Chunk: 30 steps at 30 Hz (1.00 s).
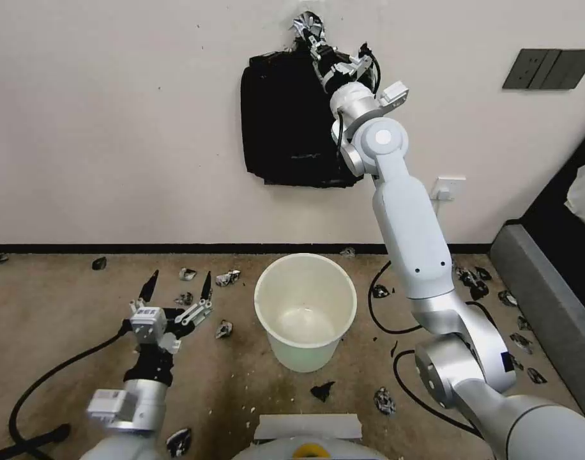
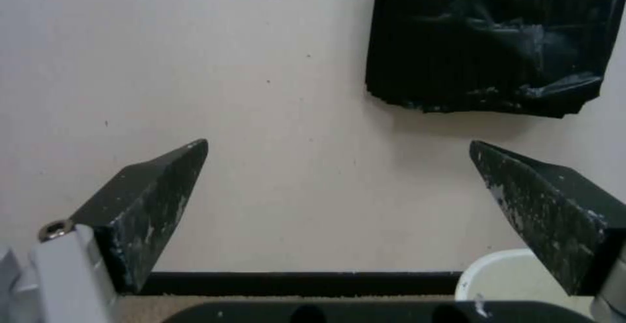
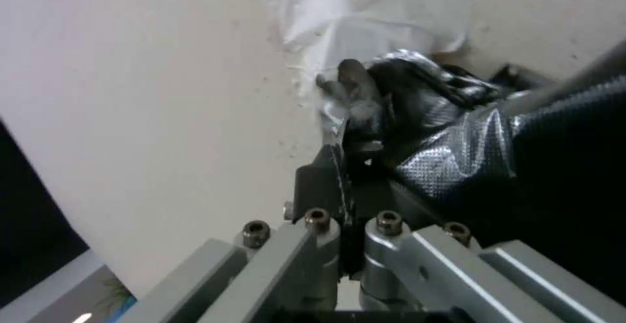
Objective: Place a trash bag onto the trash bin.
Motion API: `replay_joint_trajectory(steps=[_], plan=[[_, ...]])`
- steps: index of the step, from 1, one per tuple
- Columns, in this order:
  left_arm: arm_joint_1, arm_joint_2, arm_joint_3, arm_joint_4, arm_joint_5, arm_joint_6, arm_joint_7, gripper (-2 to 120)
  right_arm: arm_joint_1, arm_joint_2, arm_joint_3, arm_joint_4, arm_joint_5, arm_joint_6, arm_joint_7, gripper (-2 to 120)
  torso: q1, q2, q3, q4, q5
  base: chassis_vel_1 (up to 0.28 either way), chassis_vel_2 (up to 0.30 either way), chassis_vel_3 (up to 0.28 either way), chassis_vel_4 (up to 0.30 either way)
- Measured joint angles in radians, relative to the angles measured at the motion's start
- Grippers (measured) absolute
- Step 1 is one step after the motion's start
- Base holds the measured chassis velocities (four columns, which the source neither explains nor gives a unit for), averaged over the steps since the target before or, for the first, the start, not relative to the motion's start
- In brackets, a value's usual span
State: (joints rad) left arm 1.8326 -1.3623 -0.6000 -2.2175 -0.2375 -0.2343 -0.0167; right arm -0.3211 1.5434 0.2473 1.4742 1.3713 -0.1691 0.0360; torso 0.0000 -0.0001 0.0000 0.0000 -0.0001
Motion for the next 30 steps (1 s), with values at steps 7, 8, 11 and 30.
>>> replay_joint_trajectory(steps=[7,8,11,30], plan=[[-0.001,-0.002,-0.007,0.009,-0.010,0.000,-0.002,100,-0.076,-0.044,-0.052,0.048,-0.090,0.066,-0.158,0,0.000,0.000,0.000,0.0000,0.0001,0.000,0.000,0.000,0.000],[-0.002,-0.003,-0.005,0.011,-0.010,0.000,-0.002,100,-0.089,-0.051,-0.059,0.060,-0.094,0.074,-0.173,0,0.000,0.000,0.000,0.0000,0.0001,0.000,0.000,0.000,0.000],[-0.002,-0.007,-0.002,0.015,-0.009,-0.001,-0.002,100,-0.111,-0.064,-0.070,0.082,-0.097,0.087,-0.196,0,0.000,0.000,0.000,-0.0001,0.0001,0.000,0.000,0.000,0.000],[0.009,-0.036,0.017,0.009,-0.008,-0.007,-0.003,100,-0.420,-0.186,-0.172,0.339,-0.153,0.166,-0.311,0,0.000,0.000,0.000,-0.0001,0.0001,0.000,0.000,0.000,0.000]])
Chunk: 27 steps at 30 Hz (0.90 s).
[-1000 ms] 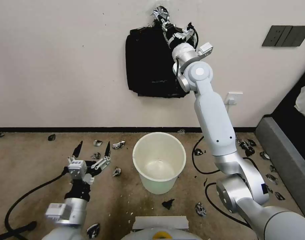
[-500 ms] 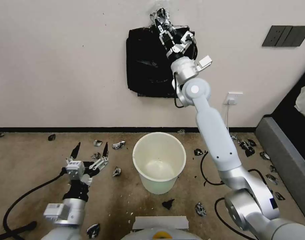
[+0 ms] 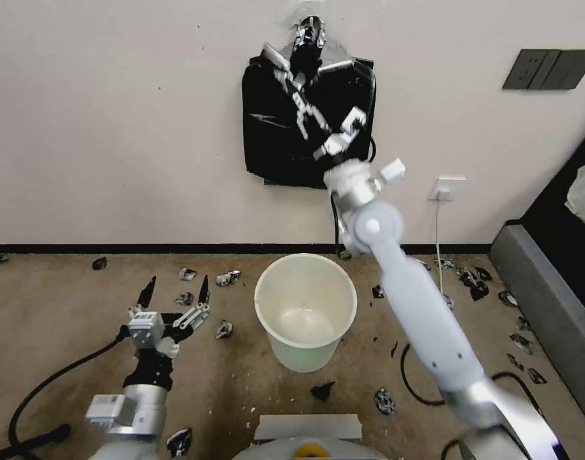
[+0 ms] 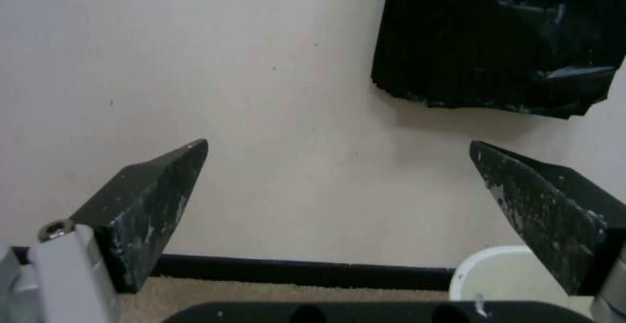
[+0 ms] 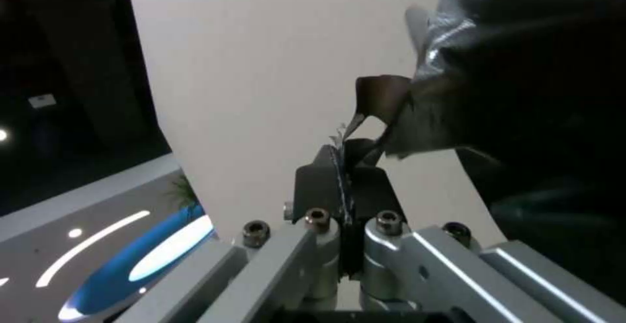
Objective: Place a trash bag onto the trash bin.
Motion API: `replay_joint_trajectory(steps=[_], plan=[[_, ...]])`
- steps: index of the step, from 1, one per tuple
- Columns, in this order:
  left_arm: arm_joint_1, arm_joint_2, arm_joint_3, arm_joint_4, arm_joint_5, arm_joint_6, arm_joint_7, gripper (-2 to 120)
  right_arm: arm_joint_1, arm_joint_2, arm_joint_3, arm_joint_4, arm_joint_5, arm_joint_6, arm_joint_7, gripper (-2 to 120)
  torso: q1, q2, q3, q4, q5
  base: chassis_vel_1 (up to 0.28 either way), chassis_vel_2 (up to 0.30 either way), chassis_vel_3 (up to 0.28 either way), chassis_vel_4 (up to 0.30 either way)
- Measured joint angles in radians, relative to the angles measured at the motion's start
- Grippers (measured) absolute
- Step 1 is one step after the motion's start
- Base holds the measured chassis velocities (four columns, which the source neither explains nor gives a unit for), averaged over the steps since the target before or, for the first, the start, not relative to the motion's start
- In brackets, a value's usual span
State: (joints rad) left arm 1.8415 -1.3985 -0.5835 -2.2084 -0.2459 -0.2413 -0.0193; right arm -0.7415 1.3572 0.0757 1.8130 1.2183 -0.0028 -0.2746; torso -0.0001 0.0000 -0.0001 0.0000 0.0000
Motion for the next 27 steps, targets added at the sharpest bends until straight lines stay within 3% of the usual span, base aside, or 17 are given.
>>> replay_joint_trajectory(steps=[27], plan=[[0.017,-0.016,0.038,-0.064,0.006,-0.015,0.004,100,-0.287,-0.149,-0.042,0.209,-0.184,-0.006,-0.016,0,0.000,0.000,0.000,0.0000,0.0000,0.000,0.000,0.000,0.000]])
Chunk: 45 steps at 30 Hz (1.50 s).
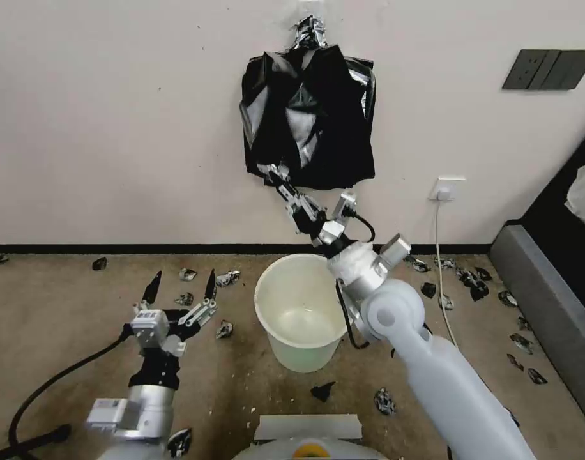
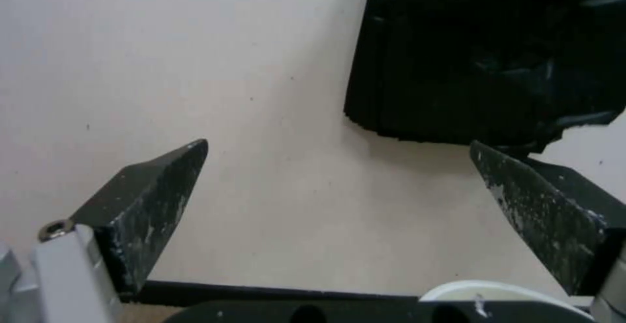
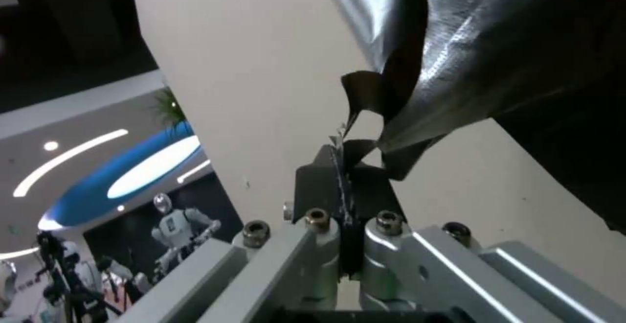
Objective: Place a trash bag onto the trash bin.
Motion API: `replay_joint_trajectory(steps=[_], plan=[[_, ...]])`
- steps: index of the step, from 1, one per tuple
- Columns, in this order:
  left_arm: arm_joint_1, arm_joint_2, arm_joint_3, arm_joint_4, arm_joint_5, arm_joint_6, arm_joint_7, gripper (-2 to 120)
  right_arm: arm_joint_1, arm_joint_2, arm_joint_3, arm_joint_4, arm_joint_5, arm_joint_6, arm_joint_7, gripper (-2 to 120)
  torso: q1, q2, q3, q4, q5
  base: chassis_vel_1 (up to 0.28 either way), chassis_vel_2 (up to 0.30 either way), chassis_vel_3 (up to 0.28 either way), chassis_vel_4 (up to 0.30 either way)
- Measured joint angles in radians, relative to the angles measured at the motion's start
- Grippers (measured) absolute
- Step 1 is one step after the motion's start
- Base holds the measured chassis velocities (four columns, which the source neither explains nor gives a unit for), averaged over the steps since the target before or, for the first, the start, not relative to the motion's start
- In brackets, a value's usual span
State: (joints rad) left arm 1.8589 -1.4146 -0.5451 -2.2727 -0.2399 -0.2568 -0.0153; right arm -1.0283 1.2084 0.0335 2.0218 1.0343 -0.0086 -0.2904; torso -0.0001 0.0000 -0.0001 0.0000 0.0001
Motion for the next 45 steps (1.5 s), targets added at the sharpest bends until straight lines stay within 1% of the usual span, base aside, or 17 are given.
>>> replay_joint_trajectory(steps=[6,8,11,22,28,30,32,34,37,38,39,40,41,42,44,45], plan=[[0.000,0.005,0.006,-0.022,0.000,0.001,-0.001,100,-0.042,-0.022,0.004,0.028,-0.025,0.000,-0.004,0,0.000,0.000,0.000,0.0000,0.0000,0.000,0.000,0.000,0.000],[0.003,0.012,0.008,-0.045,-0.002,0.005,-0.001,100,-0.088,-0.033,0.014,0.050,-0.048,0.000,-0.014,0,0.000,0.000,0.000,0.0000,0.0000,0.000,0.000,0.000,0.000],[0.007,0.021,0.008,-0.058,-0.005,0.008,-0.001,100,-0.125,-0.039,0.022,0.066,-0.067,0.001,-0.024,0,0.000,0.000,0.000,0.0000,0.0000,0.000,0.000,0.000,0.000],[0.015,0.033,0.009,-0.075,-0.012,0.009,-0.002,100,-0.226,-0.058,0.032,0.109,-0.143,0.015,-0.082,0,0.000,0.000,0.000,0.0000,-0.0001,0.000,0.000,0.000,0.000],[0.015,0.041,0.013,-0.082,-0.012,0.009,-0.003,100,-0.242,-0.059,0.035,0.110,-0.170,0.020,-0.091,0,0.000,0.000,0.000,0.0000,-0.0001,0.000,0.000,0.000,0.000],[0.013,0.047,0.013,-0.087,-0.014,0.011,-0.004,100,-0.240,-0.059,0.035,0.110,-0.170,0.021,-0.091,0,0.000,0.000,0.000,0.0000,-0.0001,0.000,0.000,0.000,0.000],[0.003,0.073,0.012,-0.105,-0.040,0.024,-0.012,100,-0.226,-0.059,0.035,0.109,-0.170,0.021,-0.080,0,0.000,0.000,0.000,0.0001,-0.0001,0.000,0.000,0.000,0.000],[0.003,0.073,0.012,-0.105,-0.040,0.024,-0.012,100,-0.226,-0.059,0.035,0.109,-0.170,0.021,-0.080,0,0.000,0.000,0.000,0.0001,-0.0001,0.000,0.000,0.000,0.000],[-0.062,0.196,-0.014,-0.153,-0.155,0.085,-0.035,100,-0.175,-0.058,0.035,0.098,-0.146,0.021,-0.018,0,0.000,0.000,0.000,0.0002,-0.0004,0.000,0.000,0.000,0.000],[-0.062,0.196,-0.014,-0.153,-0.155,0.085,-0.035,100,-0.175,-0.058,0.035,0.098,-0.146,0.021,-0.018,0,0.000,0.000,0.000,0.0002,-0.0004,0.000,0.000,0.000,0.000],[-0.090,0.246,-0.028,-0.163,-0.200,0.106,-0.046,100,-0.156,-0.058,0.034,0.092,-0.137,0.020,0.003,0,0.000,0.000,0.000,0.0001,-0.0004,0.000,0.000,0.000,0.000],[-0.096,0.256,-0.031,-0.165,-0.210,0.110,-0.048,100,-0.154,-0.058,0.033,0.091,-0.136,0.020,0.004,0,0.000,0.000,0.000,0.0002,-0.0004,0.000,0.000,0.000,0.000],[-0.136,0.319,-0.051,-0.173,-0.267,0.132,-0.063,100,-0.130,-0.059,0.026,0.084,-0.128,0.019,0.023,0,0.000,0.000,0.000,0.0001,-0.0003,0.000,0.000,0.000,0.000],[-0.136,0.319,-0.051,-0.173,-0.267,0.132,-0.063,100,-0.130,-0.059,0.026,0.084,-0.128,0.019,0.023,0,0.000,0.000,0.000,0.0001,-0.0003,0.000,0.000,0.000,0.000],[-0.205,0.441,-0.087,-0.179,-0.365,0.166,-0.091,100,-0.081,-0.060,-0.001,0.065,-0.120,0.018,0.045,0,0.000,0.000,0.000,-0.0001,-0.0004,0.000,0.000,0.000,0.000],[-0.242,0.514,-0.114,-0.180,-0.417,0.184,-0.108,100,-0.045,-0.060,-0.032,0.048,-0.118,0.018,0.051,0,0.000,0.000,0.000,-0.0002,-0.0003,0.000,0.000,0.000,0.000]])
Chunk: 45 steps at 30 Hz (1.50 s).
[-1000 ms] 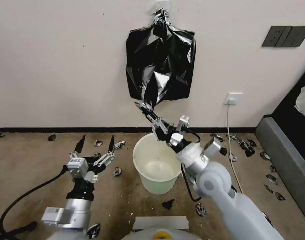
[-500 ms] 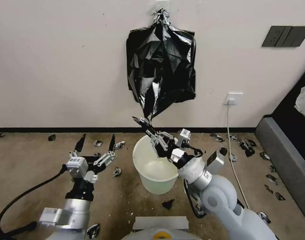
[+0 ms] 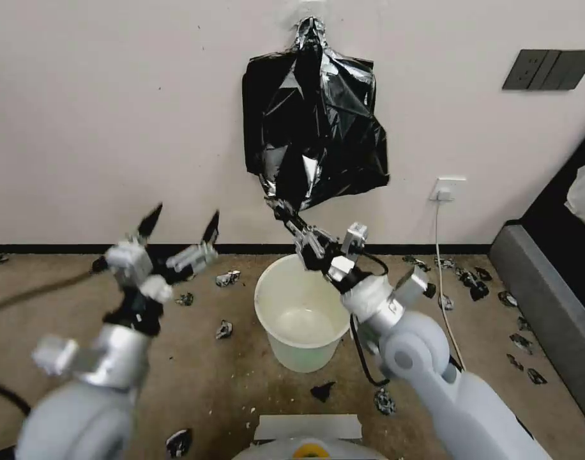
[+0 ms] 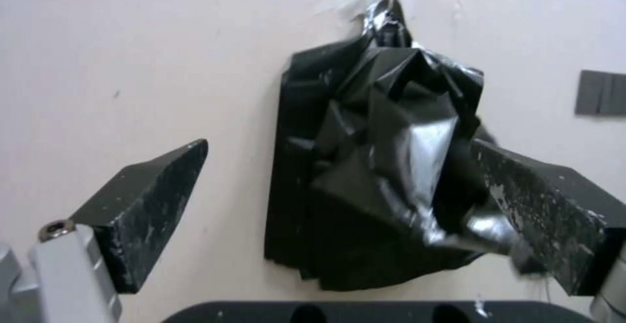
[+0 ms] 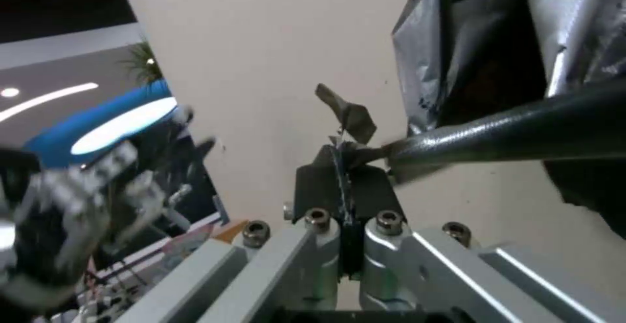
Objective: Place a trash bag onto the trash bin.
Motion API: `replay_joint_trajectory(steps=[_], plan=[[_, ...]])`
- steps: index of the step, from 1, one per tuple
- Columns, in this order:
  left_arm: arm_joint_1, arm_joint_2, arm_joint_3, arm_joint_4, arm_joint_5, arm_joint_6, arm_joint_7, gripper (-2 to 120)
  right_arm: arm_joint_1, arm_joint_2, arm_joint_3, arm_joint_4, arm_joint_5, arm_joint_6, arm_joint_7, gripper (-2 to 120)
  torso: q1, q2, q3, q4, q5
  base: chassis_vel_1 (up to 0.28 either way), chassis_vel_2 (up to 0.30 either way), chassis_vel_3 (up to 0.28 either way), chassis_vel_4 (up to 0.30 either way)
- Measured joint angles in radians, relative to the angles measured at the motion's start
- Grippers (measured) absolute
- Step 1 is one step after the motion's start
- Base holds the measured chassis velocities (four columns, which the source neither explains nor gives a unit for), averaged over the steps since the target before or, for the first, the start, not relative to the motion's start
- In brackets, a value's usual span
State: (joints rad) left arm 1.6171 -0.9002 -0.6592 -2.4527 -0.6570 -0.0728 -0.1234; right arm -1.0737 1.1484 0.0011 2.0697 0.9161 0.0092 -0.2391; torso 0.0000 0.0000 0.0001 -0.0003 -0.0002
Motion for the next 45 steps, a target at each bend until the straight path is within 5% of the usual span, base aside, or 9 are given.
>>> replay_joint_trajectory(steps=[7,8,12,14,26,35,45], plan=[[-0.180,0.294,0.005,0.041,-0.133,0.054,-0.036,100,0.082,0.016,-0.079,-0.057,0.000,-0.001,0.009,0,0.000,0.000,0.000,0.0004,0.0000,0.000,0.000,0.000,0.000],[-0.180,0.294,0.005,0.041,-0.133,0.054,-0.036,100,0.082,0.016,-0.079,-0.057,0.000,-0.001,0.009,0,0.000,0.000,0.000,0.0004,0.0000,0.000,0.000,0.000,0.000],[-0.326,0.404,0.080,0.085,-0.184,0.059,-0.037,100,0.082,0.018,-0.078,-0.064,-0.002,-0.001,0.009,0,0.000,0.000,0.000,0.0005,0.0002,0.000,0.000,0.000,0.000],[-0.473,0.445,0.191,0.134,-0.192,0.054,-0.039,100,0.082,0.014,-0.073,-0.064,-0.002,-0.001,0.009,0,0.000,0.000,0.000,0.0003,0.0005,0.000,0.000,0.000,0.000],[-1.166,0.491,0.863,0.312,-0.078,0.118,-0.008,100,0.077,0.012,-0.046,-0.067,0.002,-0.001,0.011,0,0.000,0.000,0.000,0.0000,0.0002,0.000,0.000,0.000,0.000],[-1.434,0.545,1.088,0.328,-0.033,0.235,0.089,100,0.076,0.015,-0.039,-0.067,0.002,0.000,0.011,0,0.000,0.000,0.000,0.0004,0.0002,0.000,0.000,0.000,0.000],[-1.762,0.499,1.364,0.370,-0.021,0.299,0.117,100,0.065,0.013,-0.021,-0.054,0.003,0.001,0.011,0,0.000,0.000,0.000,0.0001,0.0004,0.000,0.000,0.000,0.000]])
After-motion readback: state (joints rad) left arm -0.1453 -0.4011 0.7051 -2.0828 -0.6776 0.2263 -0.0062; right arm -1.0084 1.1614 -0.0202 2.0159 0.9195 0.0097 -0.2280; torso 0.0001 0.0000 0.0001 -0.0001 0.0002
